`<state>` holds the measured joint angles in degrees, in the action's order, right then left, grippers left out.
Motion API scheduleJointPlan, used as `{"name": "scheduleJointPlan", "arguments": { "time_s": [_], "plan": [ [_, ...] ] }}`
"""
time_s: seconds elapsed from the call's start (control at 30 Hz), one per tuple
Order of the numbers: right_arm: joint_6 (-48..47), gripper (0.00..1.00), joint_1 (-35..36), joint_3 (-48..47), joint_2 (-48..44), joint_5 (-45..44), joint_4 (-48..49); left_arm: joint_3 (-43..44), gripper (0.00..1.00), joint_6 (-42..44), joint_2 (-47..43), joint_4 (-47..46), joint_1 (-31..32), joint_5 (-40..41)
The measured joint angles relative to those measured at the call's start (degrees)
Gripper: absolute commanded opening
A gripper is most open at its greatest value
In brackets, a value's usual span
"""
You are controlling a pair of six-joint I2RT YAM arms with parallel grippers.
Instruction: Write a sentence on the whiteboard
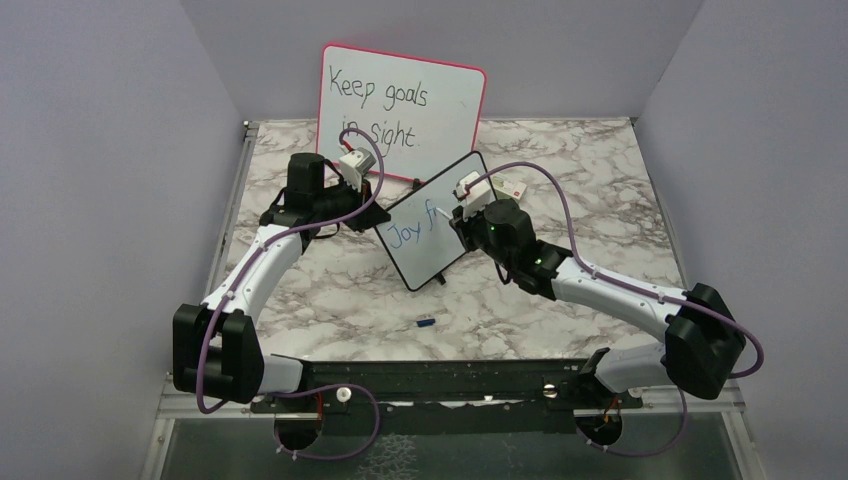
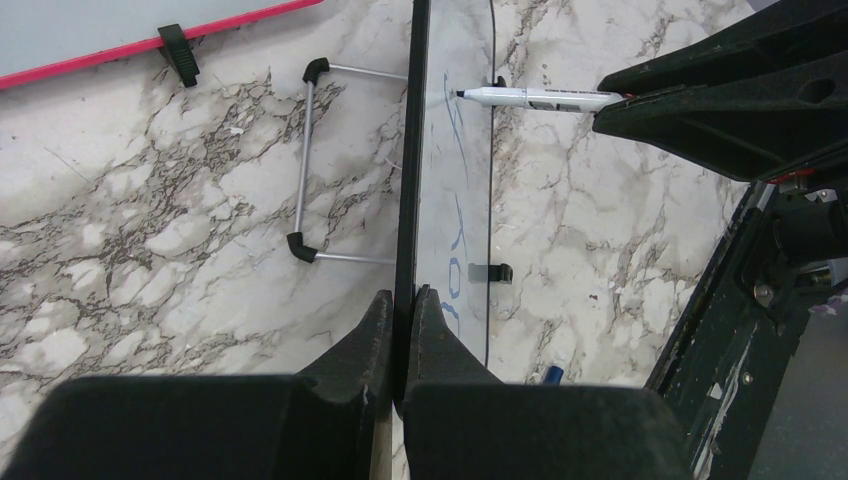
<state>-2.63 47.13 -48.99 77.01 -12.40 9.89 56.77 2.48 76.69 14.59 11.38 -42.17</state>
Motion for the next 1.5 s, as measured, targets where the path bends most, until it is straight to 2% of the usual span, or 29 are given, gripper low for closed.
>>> {"name": "scheduleJointPlan", "arguments": {
  "time_s": [1.5],
  "plan": [
    [0.24,0.01,0.0,0.0,0.02,0.02,-2.67,0.0,0.0,0.02,0.09,-0.02,0.0,0.02]
  ]
}}
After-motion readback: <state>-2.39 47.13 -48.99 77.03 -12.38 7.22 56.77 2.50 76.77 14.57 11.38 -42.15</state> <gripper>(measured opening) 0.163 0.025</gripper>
